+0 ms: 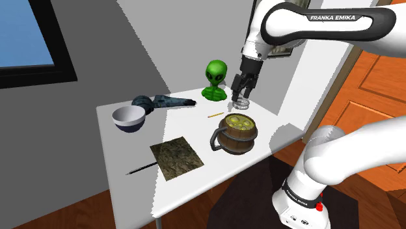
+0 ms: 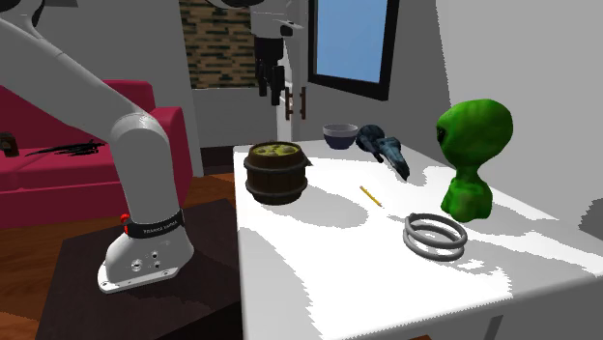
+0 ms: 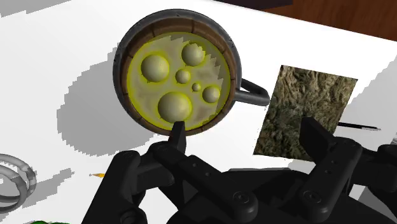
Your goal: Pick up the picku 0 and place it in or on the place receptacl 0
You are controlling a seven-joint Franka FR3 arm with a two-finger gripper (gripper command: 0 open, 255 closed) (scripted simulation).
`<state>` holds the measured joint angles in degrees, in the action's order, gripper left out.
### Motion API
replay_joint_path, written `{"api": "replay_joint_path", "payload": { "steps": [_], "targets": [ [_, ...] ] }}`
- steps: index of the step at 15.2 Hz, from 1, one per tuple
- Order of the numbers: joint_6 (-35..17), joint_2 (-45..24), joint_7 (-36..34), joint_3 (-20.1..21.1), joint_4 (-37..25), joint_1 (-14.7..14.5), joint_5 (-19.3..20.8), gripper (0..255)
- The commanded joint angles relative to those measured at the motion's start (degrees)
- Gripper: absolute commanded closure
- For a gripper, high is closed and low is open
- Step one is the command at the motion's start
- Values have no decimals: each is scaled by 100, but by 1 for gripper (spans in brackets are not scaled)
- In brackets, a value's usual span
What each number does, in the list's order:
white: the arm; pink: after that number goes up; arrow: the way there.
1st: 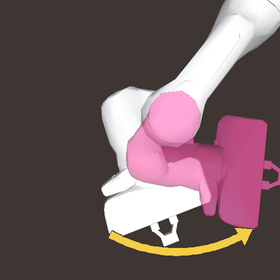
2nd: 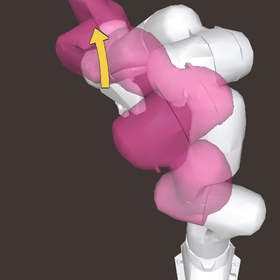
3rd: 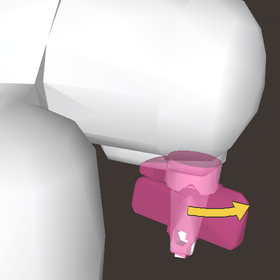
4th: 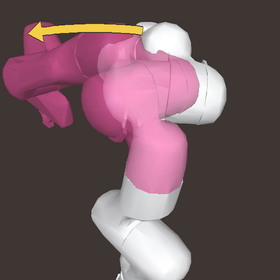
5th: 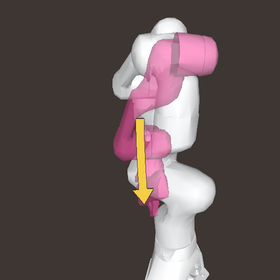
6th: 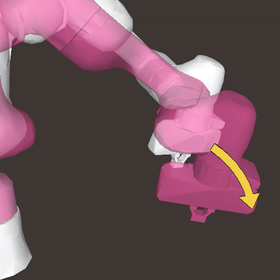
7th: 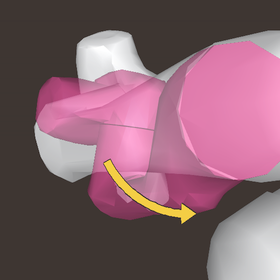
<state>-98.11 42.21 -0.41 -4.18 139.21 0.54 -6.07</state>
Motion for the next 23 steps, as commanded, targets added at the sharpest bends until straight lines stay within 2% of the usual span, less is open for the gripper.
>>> {"api": "replay_joint_path", "payload": {
  "steps": [1, 13, 18, 23],
  "targets": [
    [0, 0, 0, 0, 0, 0, 0, 0],
    [-1067, -1737, 1409, -1097, -403, 382, 607, 0],
    [-1441, -2656, 2005, -1516, -856, 480, 627, 0],
    [-1720, -3663, 2635, -1876, -1473, 589, 461, 0]
  ]
}}
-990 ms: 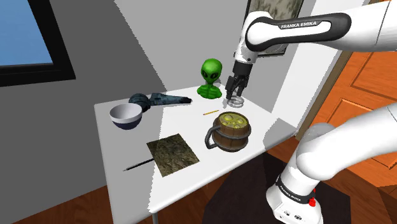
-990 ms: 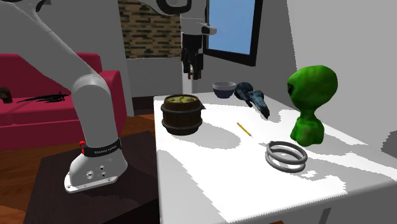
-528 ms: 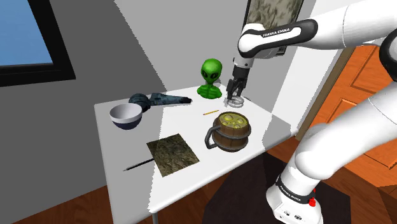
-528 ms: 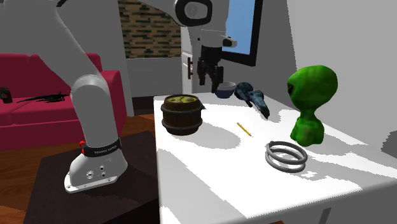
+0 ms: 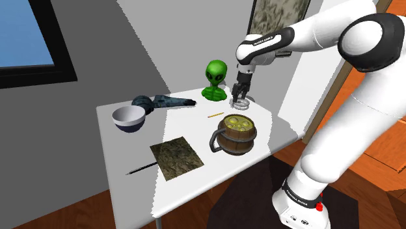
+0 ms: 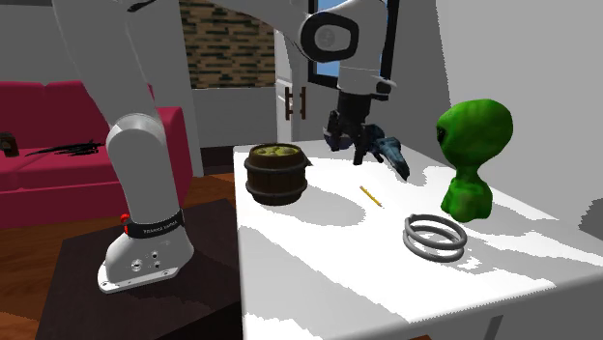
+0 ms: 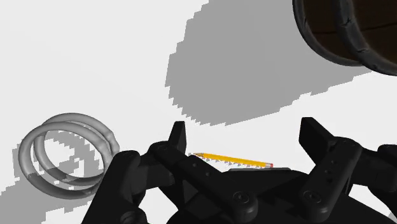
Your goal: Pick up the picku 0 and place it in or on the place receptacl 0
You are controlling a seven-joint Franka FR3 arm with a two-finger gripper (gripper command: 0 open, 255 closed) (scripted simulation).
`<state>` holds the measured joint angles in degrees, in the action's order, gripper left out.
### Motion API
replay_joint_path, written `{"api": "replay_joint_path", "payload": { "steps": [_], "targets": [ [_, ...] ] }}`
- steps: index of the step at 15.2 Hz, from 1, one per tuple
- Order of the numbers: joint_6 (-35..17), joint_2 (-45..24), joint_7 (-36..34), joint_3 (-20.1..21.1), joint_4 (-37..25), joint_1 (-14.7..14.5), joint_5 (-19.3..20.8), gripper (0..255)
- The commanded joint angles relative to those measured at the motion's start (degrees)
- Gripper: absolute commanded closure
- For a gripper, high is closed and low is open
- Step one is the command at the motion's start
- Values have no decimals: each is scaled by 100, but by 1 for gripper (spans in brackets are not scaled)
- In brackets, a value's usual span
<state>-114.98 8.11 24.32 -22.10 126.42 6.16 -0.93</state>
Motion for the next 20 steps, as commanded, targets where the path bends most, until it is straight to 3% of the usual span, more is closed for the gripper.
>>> {"api": "replay_joint_path", "payload": {
  "steps": [1, 8, 14, 20],
  "targets": [
    [-74, -464, 291, -143, -338, 59, -108, 0],
    [-194, -1999, 1162, -386, -1541, 421, -616, 0],
    [-58, -3304, 1716, -369, -2835, 925, -1029, 0],
    [-450, -3474, 1778, -310, -2598, 950, -1125, 0]
  ]
}}
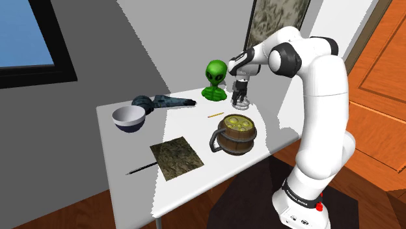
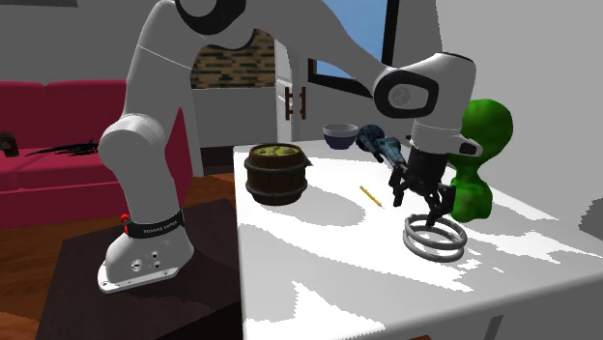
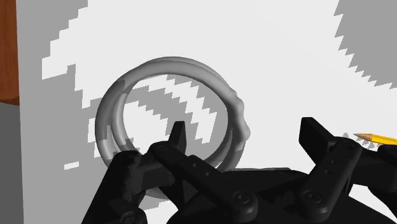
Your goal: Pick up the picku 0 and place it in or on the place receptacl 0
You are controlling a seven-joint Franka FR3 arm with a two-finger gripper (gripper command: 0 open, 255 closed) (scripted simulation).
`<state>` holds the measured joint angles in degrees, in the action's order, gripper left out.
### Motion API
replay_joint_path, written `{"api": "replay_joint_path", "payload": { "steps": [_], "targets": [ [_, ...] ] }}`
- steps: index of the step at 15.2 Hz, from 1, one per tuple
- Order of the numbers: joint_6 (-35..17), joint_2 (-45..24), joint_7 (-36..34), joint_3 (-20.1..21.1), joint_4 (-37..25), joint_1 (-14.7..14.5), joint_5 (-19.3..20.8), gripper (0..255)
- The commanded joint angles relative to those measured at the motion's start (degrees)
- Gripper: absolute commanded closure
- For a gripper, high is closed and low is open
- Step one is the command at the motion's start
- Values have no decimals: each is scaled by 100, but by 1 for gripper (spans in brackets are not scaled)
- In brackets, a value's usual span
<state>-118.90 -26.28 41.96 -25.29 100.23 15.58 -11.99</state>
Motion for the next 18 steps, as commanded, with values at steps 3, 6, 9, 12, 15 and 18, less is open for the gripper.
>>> {"api": "replay_joint_path", "payload": {
  "steps": [3, 6, 9, 12, 15, 18],
  "targets": [
    [-158, -86, 32, 25, 76, 16, -48, 0],
    [-158, -86, 32, 25, 76, 16, -48, 0],
    [-157, -86, 32, 25, 75, 16, -48, 0],
    [-157, -86, 32, 25, 75, 16, -48, 255],
    [-157, -86, 32, 25, 75, 16, -48, 255],
    [-157, -87, 32, 25, 74, 16, -48, 255]
  ]
}}
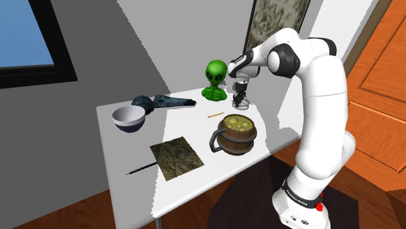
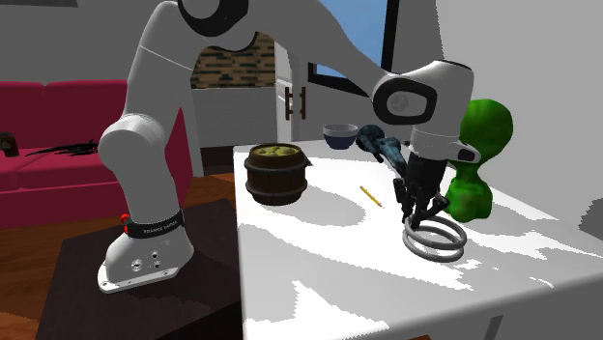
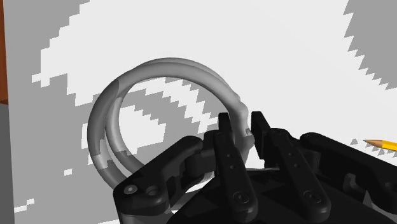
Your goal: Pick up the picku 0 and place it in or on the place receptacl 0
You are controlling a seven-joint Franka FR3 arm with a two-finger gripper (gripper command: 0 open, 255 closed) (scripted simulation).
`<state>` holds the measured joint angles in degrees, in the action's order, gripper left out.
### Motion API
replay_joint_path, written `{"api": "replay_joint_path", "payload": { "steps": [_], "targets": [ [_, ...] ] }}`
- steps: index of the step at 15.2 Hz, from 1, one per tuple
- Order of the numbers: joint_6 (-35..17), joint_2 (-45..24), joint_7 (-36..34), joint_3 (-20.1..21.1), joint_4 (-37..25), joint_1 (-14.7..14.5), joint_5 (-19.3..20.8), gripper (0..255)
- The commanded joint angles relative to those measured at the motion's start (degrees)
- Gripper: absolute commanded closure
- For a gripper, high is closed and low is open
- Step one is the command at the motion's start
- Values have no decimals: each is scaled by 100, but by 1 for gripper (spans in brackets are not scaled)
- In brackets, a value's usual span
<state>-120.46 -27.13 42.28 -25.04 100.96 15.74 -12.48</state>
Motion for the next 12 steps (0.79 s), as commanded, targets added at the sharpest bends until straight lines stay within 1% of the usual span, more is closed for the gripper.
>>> {"api": "replay_joint_path", "payload": {
  "steps": [1, 12],
  "targets": [
    [-2, -1, 1, 0, 2, 0, 0, 255],
    [675, 391, -124, -107, -319, -64, 208, 255]
  ]
}}
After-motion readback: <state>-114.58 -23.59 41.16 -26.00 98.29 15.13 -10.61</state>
